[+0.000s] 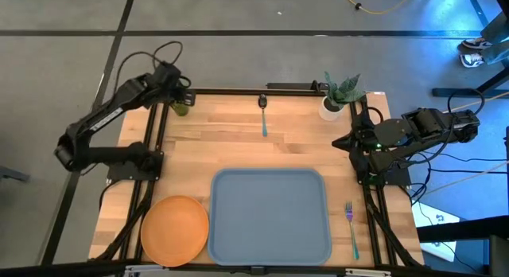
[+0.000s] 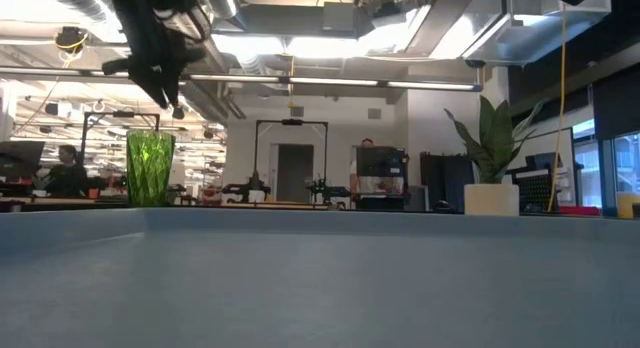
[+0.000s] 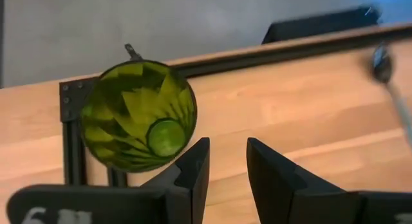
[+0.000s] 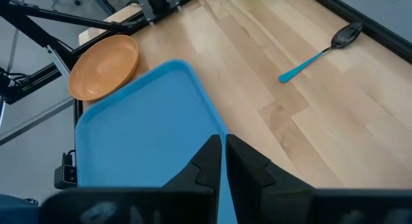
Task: Pick and place plate/cup/fork/spoon on tray
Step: Put the green cup on the top left of the gray serving tray
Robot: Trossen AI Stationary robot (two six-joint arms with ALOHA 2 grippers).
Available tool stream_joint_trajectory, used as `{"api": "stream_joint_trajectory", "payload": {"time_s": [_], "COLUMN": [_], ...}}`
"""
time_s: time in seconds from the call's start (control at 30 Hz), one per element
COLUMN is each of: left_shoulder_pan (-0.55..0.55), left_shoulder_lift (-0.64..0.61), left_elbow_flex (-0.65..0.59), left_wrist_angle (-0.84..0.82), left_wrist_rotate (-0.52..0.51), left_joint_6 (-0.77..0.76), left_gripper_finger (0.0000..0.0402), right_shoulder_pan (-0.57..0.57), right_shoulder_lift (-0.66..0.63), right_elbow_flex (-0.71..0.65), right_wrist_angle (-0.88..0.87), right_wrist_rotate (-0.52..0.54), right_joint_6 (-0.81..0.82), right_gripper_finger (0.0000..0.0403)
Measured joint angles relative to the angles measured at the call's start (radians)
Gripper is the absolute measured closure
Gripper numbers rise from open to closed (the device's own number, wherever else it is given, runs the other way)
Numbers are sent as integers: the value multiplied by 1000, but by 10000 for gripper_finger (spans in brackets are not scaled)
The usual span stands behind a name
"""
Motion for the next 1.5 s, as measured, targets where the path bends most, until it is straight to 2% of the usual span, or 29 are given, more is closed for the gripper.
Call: {"api": "stream_joint_trajectory", "payload": {"time_s": [0.33, 0.87, 1.2, 1.3, 1.43, 1.5], "left_shoulder_pan": [5, 7, 7, 7, 7, 7], "left_shoulder_lift": [121, 190, 255, 273, 286, 287], "left_elbow_flex": [0, 0, 0, 0, 0, 0], "left_wrist_angle": [0, -18, -7, -7, -8, -12], "left_wrist_rotate": [-100, -104, -158, -158, -145, -148], "left_joint_6": [82, 62, 157, 195, 205, 207], "left_gripper_finger": [305, 305, 308, 325, 379, 392], "right_shoulder_pan": [0, 0, 0, 0, 0, 0], "right_shoulder_lift": [0, 0, 0, 0, 0, 0], "right_elbow_flex": [0, 0, 0, 0, 0, 0], "right_wrist_angle": [1, 19, 19, 19, 19, 19], "right_wrist_rotate": [0, 1, 1, 1, 1, 1], "right_joint_6": [0, -3, -4, -4, -4, -5], "right_gripper_finger": [374, 374, 374, 374, 374, 374]}}
